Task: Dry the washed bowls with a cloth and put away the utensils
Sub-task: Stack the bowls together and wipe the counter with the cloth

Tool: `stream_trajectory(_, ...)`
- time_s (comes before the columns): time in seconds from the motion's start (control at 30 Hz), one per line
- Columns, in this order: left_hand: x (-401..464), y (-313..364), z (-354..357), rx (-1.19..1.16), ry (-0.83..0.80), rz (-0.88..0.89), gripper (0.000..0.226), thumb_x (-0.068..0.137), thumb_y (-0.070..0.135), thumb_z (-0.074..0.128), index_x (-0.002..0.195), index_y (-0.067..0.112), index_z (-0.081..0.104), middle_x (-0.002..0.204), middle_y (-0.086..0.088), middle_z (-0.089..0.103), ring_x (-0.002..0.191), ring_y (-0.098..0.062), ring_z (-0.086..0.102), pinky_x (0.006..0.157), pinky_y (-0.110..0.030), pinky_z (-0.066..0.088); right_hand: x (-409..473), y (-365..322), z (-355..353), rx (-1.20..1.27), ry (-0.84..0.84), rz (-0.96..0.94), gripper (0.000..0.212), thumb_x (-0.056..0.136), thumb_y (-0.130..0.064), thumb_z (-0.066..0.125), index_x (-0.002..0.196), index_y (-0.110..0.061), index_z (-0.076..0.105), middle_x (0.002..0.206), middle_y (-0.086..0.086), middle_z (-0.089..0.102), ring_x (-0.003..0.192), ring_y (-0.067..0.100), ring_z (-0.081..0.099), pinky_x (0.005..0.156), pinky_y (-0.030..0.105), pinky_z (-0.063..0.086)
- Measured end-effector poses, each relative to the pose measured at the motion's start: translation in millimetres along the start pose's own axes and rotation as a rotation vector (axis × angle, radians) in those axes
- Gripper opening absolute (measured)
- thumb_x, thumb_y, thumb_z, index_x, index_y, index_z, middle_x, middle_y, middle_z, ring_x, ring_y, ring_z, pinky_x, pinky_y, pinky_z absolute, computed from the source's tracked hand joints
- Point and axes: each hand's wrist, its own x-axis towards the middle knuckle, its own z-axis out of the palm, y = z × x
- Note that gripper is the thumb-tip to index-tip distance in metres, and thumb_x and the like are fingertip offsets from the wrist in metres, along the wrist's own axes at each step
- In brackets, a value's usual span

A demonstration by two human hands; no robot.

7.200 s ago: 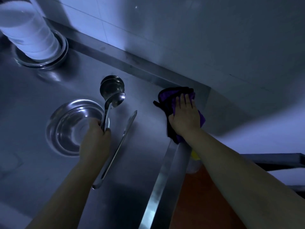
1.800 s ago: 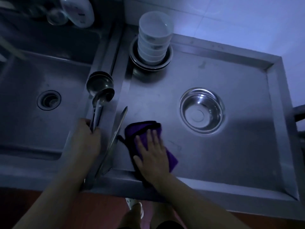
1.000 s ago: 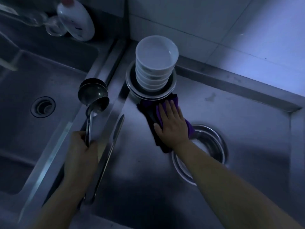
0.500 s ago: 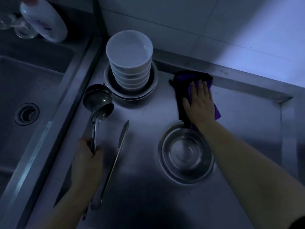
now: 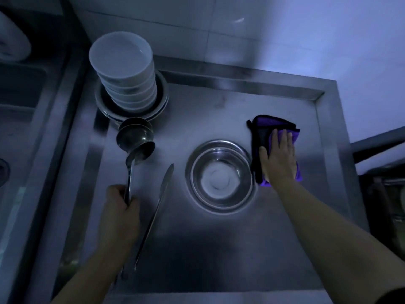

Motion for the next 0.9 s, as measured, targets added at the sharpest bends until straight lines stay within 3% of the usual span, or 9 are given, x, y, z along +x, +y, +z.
stream_trajectory(0.13,-14,-5,-3,-0.046,-0.045,0.005,0.01,0.089,0.011,0.051,0.095,0.015,0.045,0.065,-0.002,0.05,0.053,-0.022,0.05,0.048,-0.03,0.038,-56,16,0,0.025,-0.004,0.108,0.063,0.097,-0.034,0.043,0.151,-0.011,0.018,0.158,0.016,0.013,0.146,0.029,0.005,0.119,0.04,0.004)
stream_trajectory(0.27,-28,-22,-17,-0.076,-0.07,0.047,0.012,0.089,0.013,0.051,0.095,0.02,0.044,0.064,0.0,0.05,0.051,-0.019,0.048,0.046,-0.028,0.036,-121,15,4,0.017,-0.021,0.215,0.063,0.097,-0.032,0.043,0.151,-0.012,0.018,0.158,0.017,0.012,0.146,0.029,0.003,0.119,0.04,0.003)
stream_trajectory(0.47,-44,-46,-57,-0.127,-0.03,0.047,0.008,0.088,0.013,0.051,0.086,0.018,0.045,0.06,0.001,0.049,0.048,-0.017,0.047,0.045,-0.025,0.033,-219,-37,16,0.01,-0.043,0.277,0.066,0.092,-0.036,0.042,0.146,-0.001,0.027,0.152,0.028,0.021,0.143,0.041,0.015,0.116,0.05,0.013)
stream_trajectory(0.63,-51,-65,-95,-0.245,0.027,-0.001,0.019,0.089,0.007,0.048,0.086,0.025,0.044,0.063,-0.003,0.05,0.047,-0.015,0.045,0.039,-0.026,0.033,-266,-107,31,-0.035,-0.138,0.189,0.072,0.093,-0.043,0.04,0.149,-0.005,0.016,0.154,0.027,0.015,0.144,0.04,0.008,0.116,0.049,0.006)
stream_trajectory(0.77,-57,-84,-122,-0.262,0.099,-0.05,0.011,0.088,0.01,0.049,0.096,0.017,0.047,0.067,-0.005,0.054,0.055,-0.02,0.052,0.048,-0.031,0.041,-273,-165,37,-0.023,-0.107,0.002,0.073,0.086,-0.045,0.035,0.14,0.003,0.038,0.144,0.035,0.032,0.136,0.049,0.028,0.111,0.055,0.016)
stream_trajectory(0.9,-62,-107,-148,-0.091,0.22,-0.047,0.01,0.086,0.014,0.054,0.093,0.017,0.048,0.066,0.006,0.053,0.057,-0.007,0.049,0.047,-0.023,0.027,-259,-216,44,-0.028,-0.079,-0.177,0.071,0.084,-0.042,0.046,0.137,0.004,0.043,0.139,0.037,0.038,0.132,0.051,0.034,0.108,0.06,0.022)
